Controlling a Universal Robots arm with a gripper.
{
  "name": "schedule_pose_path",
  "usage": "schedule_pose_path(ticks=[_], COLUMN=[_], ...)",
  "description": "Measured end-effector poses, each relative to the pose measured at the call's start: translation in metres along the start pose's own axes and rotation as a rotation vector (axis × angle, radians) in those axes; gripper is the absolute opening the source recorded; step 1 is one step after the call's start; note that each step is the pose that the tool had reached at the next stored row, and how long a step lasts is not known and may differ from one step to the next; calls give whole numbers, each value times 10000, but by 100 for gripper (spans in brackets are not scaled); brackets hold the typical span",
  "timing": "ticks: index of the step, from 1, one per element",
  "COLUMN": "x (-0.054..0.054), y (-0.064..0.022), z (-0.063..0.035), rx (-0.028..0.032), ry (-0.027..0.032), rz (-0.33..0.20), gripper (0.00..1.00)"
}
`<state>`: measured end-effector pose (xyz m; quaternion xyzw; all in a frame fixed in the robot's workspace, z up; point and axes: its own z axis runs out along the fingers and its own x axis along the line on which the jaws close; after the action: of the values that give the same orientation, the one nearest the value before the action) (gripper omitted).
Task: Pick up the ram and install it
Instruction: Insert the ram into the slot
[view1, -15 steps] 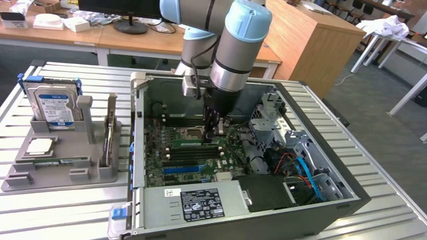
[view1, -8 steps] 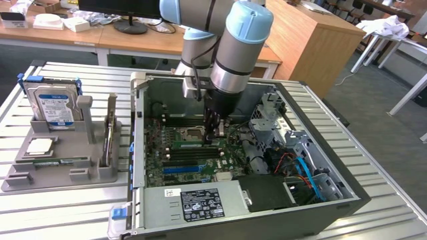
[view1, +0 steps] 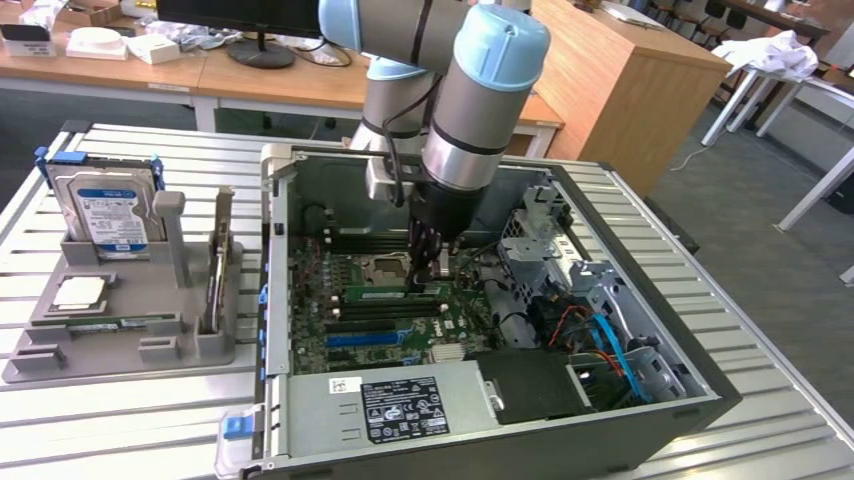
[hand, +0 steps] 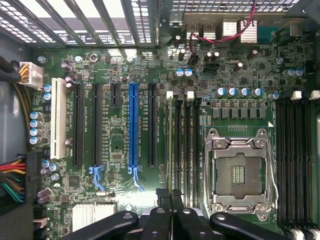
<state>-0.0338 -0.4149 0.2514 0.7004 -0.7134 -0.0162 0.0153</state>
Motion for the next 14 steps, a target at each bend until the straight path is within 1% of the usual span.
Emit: schedule_pose_path(ticks=[5, 14], x=[1, 0], y=[-1, -3], z=[2, 34], rx=[0, 1], ry=[0, 2], rz=[-1, -30], gripper=[12, 12])
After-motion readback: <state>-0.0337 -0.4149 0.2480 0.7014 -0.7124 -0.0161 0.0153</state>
